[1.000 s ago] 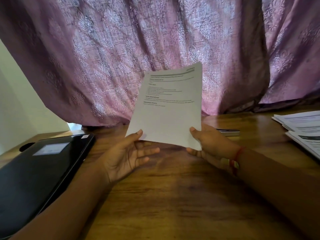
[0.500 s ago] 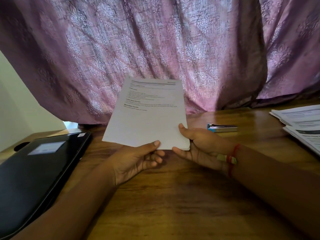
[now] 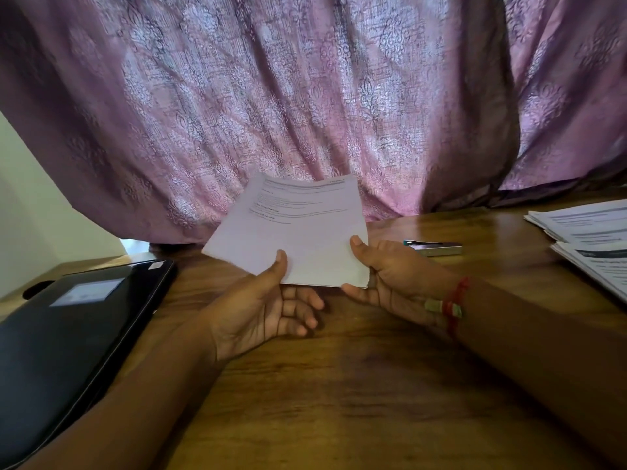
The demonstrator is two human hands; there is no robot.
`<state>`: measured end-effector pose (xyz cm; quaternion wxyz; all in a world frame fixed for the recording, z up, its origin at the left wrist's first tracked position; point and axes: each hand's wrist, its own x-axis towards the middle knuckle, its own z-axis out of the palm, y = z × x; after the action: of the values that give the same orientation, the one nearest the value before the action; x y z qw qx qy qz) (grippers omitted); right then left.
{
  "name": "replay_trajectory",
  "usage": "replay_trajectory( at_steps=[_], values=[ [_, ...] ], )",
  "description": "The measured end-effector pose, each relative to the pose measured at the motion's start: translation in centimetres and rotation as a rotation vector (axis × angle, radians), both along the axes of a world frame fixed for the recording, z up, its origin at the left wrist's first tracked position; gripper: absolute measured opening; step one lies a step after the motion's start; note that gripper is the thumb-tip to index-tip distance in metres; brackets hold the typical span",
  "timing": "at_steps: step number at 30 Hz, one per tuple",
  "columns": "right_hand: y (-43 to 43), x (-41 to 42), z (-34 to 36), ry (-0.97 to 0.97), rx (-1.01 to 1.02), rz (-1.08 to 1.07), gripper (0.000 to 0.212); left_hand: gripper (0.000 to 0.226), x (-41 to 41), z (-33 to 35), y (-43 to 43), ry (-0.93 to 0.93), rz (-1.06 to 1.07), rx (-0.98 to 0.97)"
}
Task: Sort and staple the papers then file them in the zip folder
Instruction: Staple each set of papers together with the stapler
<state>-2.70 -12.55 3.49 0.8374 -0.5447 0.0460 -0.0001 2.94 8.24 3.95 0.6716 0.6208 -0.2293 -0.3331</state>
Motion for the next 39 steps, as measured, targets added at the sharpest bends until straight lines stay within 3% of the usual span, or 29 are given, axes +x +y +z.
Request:
replay_trajectory(
  at_steps=[3, 9, 18, 31, 39],
  values=[
    [-0.2, -0.1, 0.1, -0.025, -0.006, -0.005, 0.035, 0.074, 0.1, 0.1, 0.1, 0.041, -0.063, 0.020],
    [-0.3, -0.2, 0.0, -0.028, -0.031, -0.003, 0.035, 0.073, -0.1, 0.3, 0.2, 0.069, -0.084, -0.005],
    [-0.3, -0.1, 0.0, -0.023, -0.049, -0.021, 0.035, 0.063, -0.3, 0.3, 0.2, 0.008, -0.052, 0.013],
    [0.5, 0.0, -0.6, -0.010, -0.100, -0.006, 0.028, 0.026, -1.0, -0.3, -0.5, -0.105, 0.084, 0.054],
    [0.4, -0.3, -0.4, -0.012, -0.065, 0.042, 0.026, 0.020, -1.0, -0.3, -0.5, -0.099, 0.115, 0.052]
  ],
)
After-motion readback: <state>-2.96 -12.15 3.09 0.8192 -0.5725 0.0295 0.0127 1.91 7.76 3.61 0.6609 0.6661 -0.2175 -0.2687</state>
